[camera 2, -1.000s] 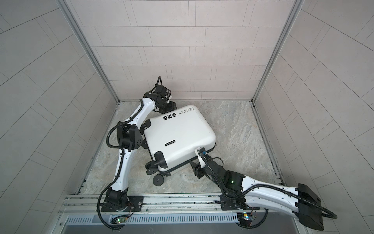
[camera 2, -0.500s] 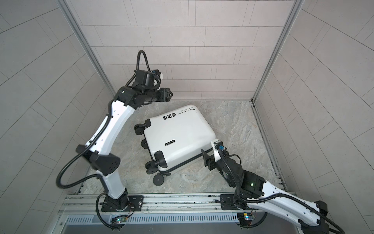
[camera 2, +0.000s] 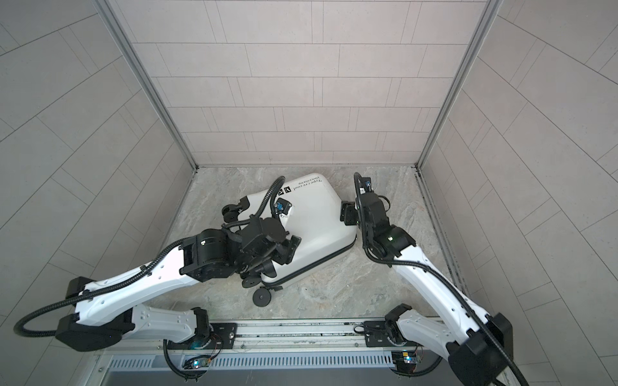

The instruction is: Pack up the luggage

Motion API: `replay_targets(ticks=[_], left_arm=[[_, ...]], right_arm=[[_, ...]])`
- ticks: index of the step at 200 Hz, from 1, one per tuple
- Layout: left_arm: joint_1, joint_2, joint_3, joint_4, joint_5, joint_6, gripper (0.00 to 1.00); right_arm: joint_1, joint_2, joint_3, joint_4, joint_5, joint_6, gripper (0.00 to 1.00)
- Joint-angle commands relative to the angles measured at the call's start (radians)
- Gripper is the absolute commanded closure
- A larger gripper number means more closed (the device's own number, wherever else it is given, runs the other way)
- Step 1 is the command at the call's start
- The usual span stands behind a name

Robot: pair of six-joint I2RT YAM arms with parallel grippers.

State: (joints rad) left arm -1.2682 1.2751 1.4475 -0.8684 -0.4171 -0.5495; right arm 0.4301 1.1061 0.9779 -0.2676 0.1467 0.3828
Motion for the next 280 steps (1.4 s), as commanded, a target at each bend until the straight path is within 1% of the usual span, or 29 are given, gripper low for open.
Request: replay_targets(ticks=[1, 6, 10, 14, 16, 20, 39, 50, 66, 79, 92, 107, 119, 132, 149, 167, 169, 175, 186, 211, 244, 264, 280], left_arm=[[-0.153, 0.031, 0.004, 0.023, -0.175, -0.161, 0.29], [-0.191, 0.051, 0.007, 0.025, -0.184, -0.17, 0.29], [-0.217, 0.068, 0.01, 0.026, -0.19, -0.204, 0.29], [-0.225, 0.084, 0.01, 0.028, -0.192, -0.223, 0.29], [-0.261, 0.092, 0.01, 0.027, -0.191, -0.231, 0.29], [-0.284, 0.106, 0.01, 0.027, -0.185, -0.247, 0.29], [-0.323, 0.148, -0.026, 0.046, -0.106, -0.339, 0.3], [-0.344, 0.15, -0.08, 0.088, -0.093, -0.382, 0.3], [-0.356, 0.134, -0.17, 0.151, -0.073, -0.444, 0.3], [-0.356, 0.108, -0.252, 0.195, -0.084, -0.498, 0.3], [-0.356, 0.071, -0.34, 0.244, -0.116, -0.541, 0.3], [-0.355, 0.023, -0.437, 0.289, -0.177, -0.593, 0.31], [-0.35, -0.018, -0.503, 0.296, -0.211, -0.633, 0.31], [-0.33, -0.065, -0.561, 0.297, -0.225, -0.663, 0.31], [-0.292, -0.124, -0.63, 0.311, -0.221, -0.687, 0.31], [-0.246, -0.184, -0.708, 0.372, -0.203, -0.693, 0.31], [-0.216, -0.19, -0.717, 0.379, -0.2, -0.693, 0.31], [-0.184, -0.21, -0.741, 0.395, -0.189, -0.693, 0.32], [-0.143, -0.246, -0.774, 0.398, -0.182, -0.694, 0.32], [-0.046, -0.347, -0.816, 0.348, -0.194, -0.674, 0.33], [0.154, -0.473, -0.867, 0.348, -0.097, -0.584, 0.33], [0.269, -0.488, -0.871, 0.348, -0.025, -0.524, 0.33], [0.343, -0.472, -0.865, 0.362, 0.024, -0.484, 0.33]], right_arm=[[-0.072, 0.083, 0.08, -0.017, -0.097, 0.039, 0.24], [-0.094, 0.106, 0.098, -0.014, -0.111, 0.044, 0.24], [-0.111, 0.124, 0.111, -0.011, -0.124, 0.048, 0.24], [-0.127, 0.139, 0.124, -0.006, -0.135, 0.055, 0.24], [-0.137, 0.149, 0.129, -0.004, -0.141, 0.058, 0.24], [-0.156, 0.165, 0.139, -0.002, -0.15, 0.066, 0.24], [-0.239, 0.235, 0.171, 0.039, -0.217, 0.12, 0.24], [-0.276, 0.273, 0.183, 0.077, -0.263, 0.15, 0.24], [-0.312, 0.326, 0.205, 0.116, -0.314, 0.178, 0.25], [-0.325, 0.375, 0.237, 0.124, -0.344, 0.186, 0.25], [-0.332, 0.423, 0.271, 0.132, -0.382, 0.185, 0.25], [-0.336, 0.483, 0.304, 0.165, -0.457, 0.19, 0.27], [-0.335, 0.525, 0.327, 0.193, -0.526, 0.204, 0.29], [-0.334, 0.564, 0.35, 0.214, -0.587, 0.22, 0.31], [-0.334, 0.591, 0.36, 0.246, -0.628, 0.247, 0.32], [-0.329, 0.595, 0.352, 0.265, -0.638, 0.26, 0.32], [-0.329, 0.594, 0.351, 0.265, -0.639, 0.26, 0.32], [-0.328, 0.595, 0.349, 0.263, -0.637, 0.26, 0.32], [-0.326, 0.592, 0.34, 0.259, -0.638, 0.26, 0.33], [-0.326, 0.578, 0.304, 0.219, -0.611, 0.242, 0.34], [-0.324, 0.569, 0.265, 0.132, -0.562, 0.232, 0.4], [-0.314, 0.563, 0.229, 0.109, -0.539, 0.224, 0.43], [-0.301, 0.554, 0.196, 0.109, -0.53, 0.214, 0.43]])
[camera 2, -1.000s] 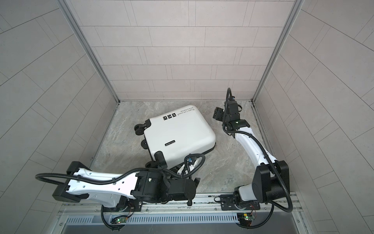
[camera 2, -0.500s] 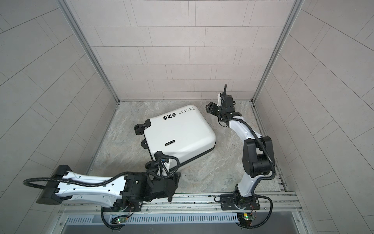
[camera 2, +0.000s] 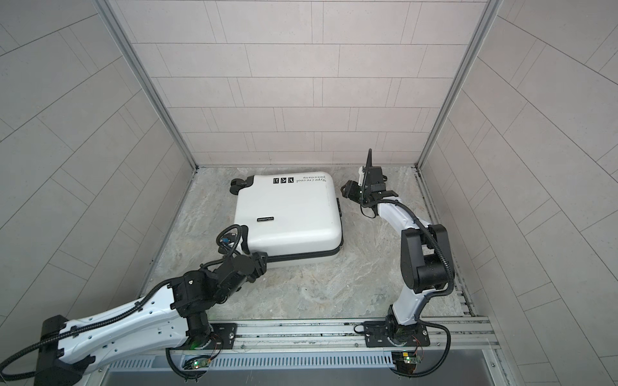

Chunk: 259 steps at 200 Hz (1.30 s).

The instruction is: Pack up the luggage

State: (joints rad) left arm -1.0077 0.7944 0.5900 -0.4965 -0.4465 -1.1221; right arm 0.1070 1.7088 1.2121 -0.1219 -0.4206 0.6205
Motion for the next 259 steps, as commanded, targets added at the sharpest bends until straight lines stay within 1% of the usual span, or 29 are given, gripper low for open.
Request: replay_targets(ticks=[1, 41, 81, 136, 146, 189, 234, 259], left_arm=[[0.085, 0.01, -0.007, -0.009, 0.057, 0.092, 0.33], [0.22, 0.082, 0.026, 0.028, 0.139, 0.174, 0.33], [0.316, 0.14, 0.057, 0.054, 0.208, 0.234, 0.33], [0.371, 0.18, 0.074, 0.07, 0.251, 0.266, 0.33], [0.381, 0.184, 0.077, 0.072, 0.257, 0.274, 0.33], [0.456, 0.209, 0.098, 0.085, 0.305, 0.318, 0.33], [0.52, 0.306, 0.163, 0.122, 0.356, 0.38, 0.33], [0.542, 0.371, 0.21, 0.142, 0.376, 0.405, 0.33]], right_arm=[[0.024, -0.049, -0.042, -0.036, 0.037, -0.024, 0.43], [0.063, -0.079, -0.123, -0.007, 0.072, -0.011, 0.44], [0.096, -0.071, -0.17, 0.028, 0.072, 0.01, 0.48], [0.143, -0.051, -0.258, 0.123, 0.072, 0.064, 0.57], [0.147, -0.049, -0.274, 0.139, 0.072, 0.076, 0.59], [0.176, -0.077, -0.379, 0.229, 0.083, 0.144, 0.77], [0.239, -0.181, -0.505, 0.299, 0.149, 0.238, 0.85], [0.306, -0.259, -0.557, 0.295, 0.231, 0.274, 0.86]])
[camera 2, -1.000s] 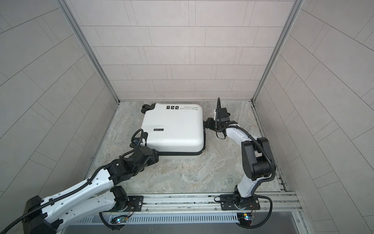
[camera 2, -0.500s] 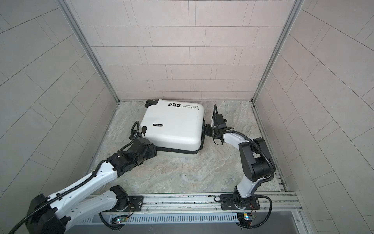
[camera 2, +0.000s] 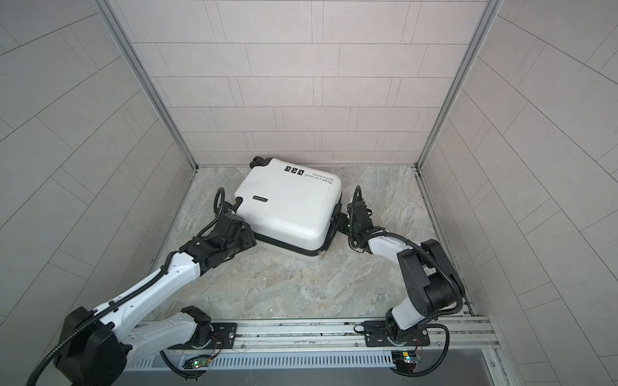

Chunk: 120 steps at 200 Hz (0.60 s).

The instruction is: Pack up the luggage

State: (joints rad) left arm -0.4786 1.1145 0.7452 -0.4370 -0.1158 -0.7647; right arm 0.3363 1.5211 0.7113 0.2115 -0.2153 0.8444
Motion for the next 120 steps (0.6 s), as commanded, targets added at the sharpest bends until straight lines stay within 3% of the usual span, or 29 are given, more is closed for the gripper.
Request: replay_targets(ticks=[1, 55, 92, 120], left_arm=[[0.013, 0.053, 0.057, 0.083, 0.046, 0.054, 0.33], [0.045, 0.114, 0.089, 0.145, 0.086, 0.067, 0.33], [0.057, 0.12, 0.084, 0.162, 0.107, 0.067, 0.33], [0.074, 0.104, 0.074, 0.164, 0.12, 0.07, 0.33]], right_arm=[[0.08, -0.074, -0.058, -0.039, 0.027, 0.052, 0.86], [0.227, -0.256, -0.169, -0.095, 0.204, 0.131, 0.83], [0.247, -0.401, -0.207, -0.224, 0.285, 0.125, 0.44], [0.242, -0.52, -0.161, -0.401, 0.33, 0.012, 0.31]])
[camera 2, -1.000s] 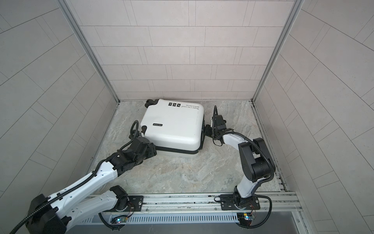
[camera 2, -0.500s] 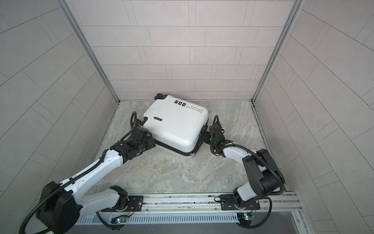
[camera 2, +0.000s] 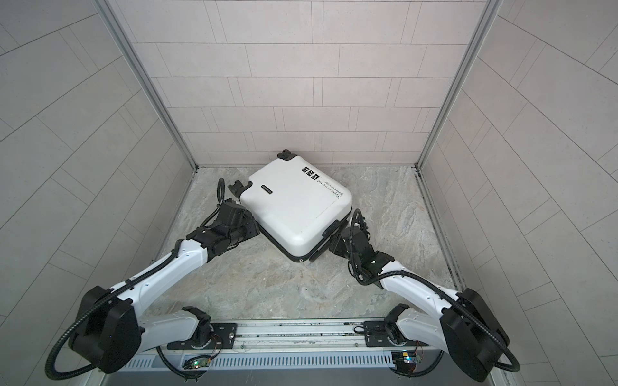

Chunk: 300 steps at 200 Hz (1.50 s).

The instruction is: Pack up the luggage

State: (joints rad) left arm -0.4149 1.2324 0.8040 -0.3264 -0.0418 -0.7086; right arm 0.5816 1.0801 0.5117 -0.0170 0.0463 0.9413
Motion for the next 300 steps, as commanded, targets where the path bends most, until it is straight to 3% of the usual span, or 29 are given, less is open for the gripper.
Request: replay_targets(ticks=[1, 48, 84, 136, 177, 209, 265, 300], left_arm=[[0.012, -0.014, 0.015, 0.053, 0.047, 0.014, 0.33], [0.046, -0.016, 0.015, 0.05, 0.08, 0.028, 0.33], [0.062, -0.01, 0.014, 0.053, 0.094, 0.033, 0.33], [0.075, 0.018, 0.014, 0.065, 0.107, 0.035, 0.33], [0.105, 0.039, 0.012, 0.079, 0.121, 0.035, 0.33], [0.146, 0.06, 0.014, 0.096, 0.15, 0.039, 0.33], [0.199, 0.119, 0.033, 0.116, 0.178, 0.073, 0.33], [0.22, 0.172, 0.07, 0.126, 0.189, 0.109, 0.33]], right_arm=[[-0.003, -0.082, 0.041, -0.178, 0.068, -0.091, 0.3], [-0.052, -0.154, 0.22, -0.363, 0.098, -0.354, 0.27], [-0.182, -0.09, 0.368, -0.341, 0.001, -0.444, 0.22], [-0.397, 0.254, 0.616, -0.214, -0.256, -0.391, 0.2], [-0.442, 0.548, 0.834, -0.117, -0.423, -0.361, 0.2], [-0.464, 0.732, 0.974, -0.121, -0.625, -0.382, 0.3], [-0.449, 0.68, 0.806, 0.054, -0.785, -0.387, 0.32], [-0.398, 0.598, 0.662, 0.084, -0.809, -0.397, 0.33]])
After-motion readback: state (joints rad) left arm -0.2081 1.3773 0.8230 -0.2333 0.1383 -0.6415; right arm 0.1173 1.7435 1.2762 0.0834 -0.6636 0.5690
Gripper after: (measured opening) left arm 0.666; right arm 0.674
